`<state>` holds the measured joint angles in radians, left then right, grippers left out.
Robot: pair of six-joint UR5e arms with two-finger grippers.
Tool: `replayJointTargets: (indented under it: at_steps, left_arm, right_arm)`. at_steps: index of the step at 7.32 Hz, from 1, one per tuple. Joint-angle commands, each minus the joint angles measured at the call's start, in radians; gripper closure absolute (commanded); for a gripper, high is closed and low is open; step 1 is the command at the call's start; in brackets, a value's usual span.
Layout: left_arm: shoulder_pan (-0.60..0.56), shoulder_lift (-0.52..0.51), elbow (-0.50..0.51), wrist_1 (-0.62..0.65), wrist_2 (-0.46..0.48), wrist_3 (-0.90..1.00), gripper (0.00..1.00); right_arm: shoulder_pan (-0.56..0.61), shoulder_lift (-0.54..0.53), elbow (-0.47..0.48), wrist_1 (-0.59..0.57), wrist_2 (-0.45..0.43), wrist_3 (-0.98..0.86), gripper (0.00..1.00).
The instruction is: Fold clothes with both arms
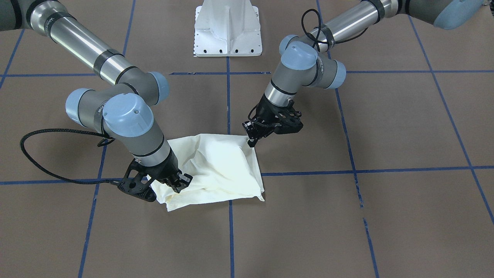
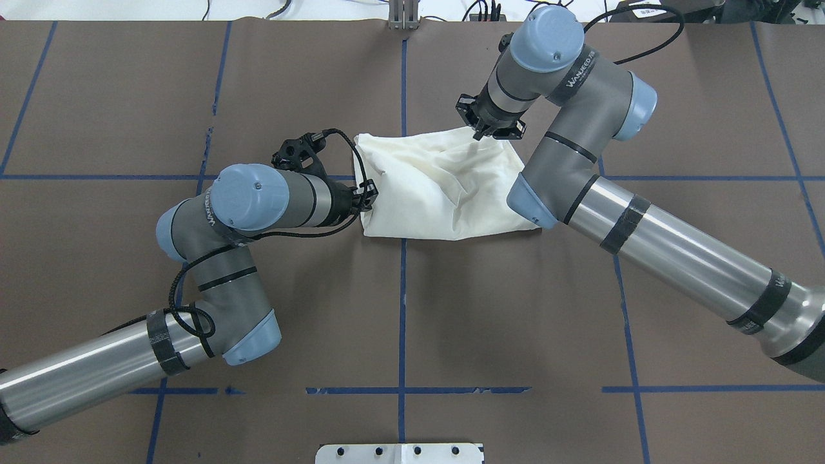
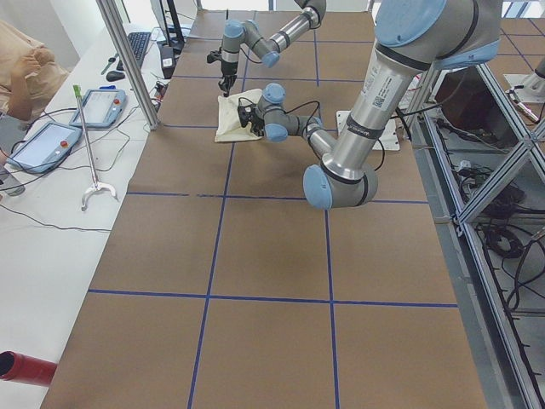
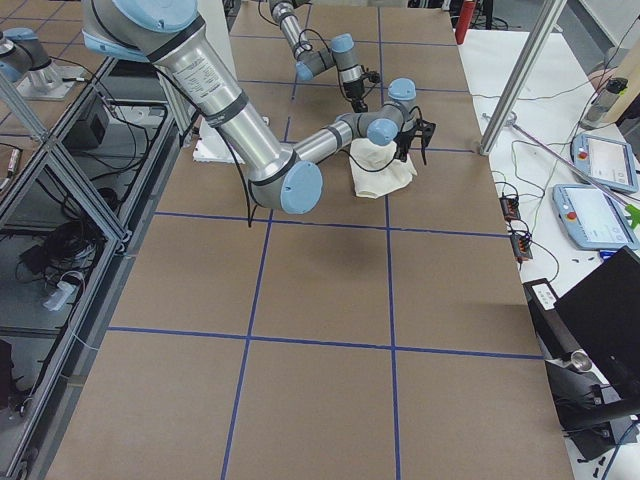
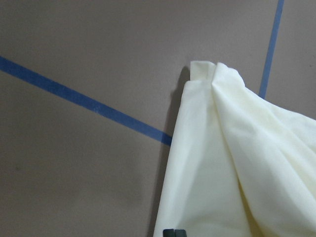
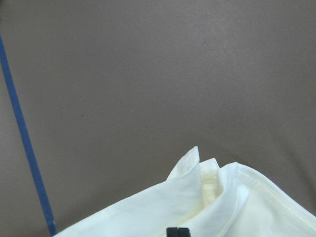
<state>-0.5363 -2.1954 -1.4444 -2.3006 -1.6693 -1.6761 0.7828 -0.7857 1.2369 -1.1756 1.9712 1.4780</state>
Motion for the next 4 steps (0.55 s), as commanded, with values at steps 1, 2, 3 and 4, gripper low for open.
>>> replayJointTargets:
  at_steps: [1,2,3,4]
  left_arm:
    - [-0.01,0.0,0.022,-0.011,0.098,-0.013,1.0]
    - [-0.004,-0.003,0.05,-0.025,0.15,-0.064,1.0]
    - [-0.001,-0.03,0.07,-0.034,0.148,-0.068,1.0]
    - [0.001,-0.032,0.071,-0.084,0.135,-0.06,1.0]
  right_arm:
    - [-0.005,0.003,0.001,0.001,0.003,0.001,1.0]
    - [-0.005,0.005,0.001,0.001,0.003,0.001,1.0]
    - [-0.005,0.003,0.001,-0.001,0.003,0.001,1.0]
    - [-0.005,0.003,0.0,0.001,0.005,0.001,1.0]
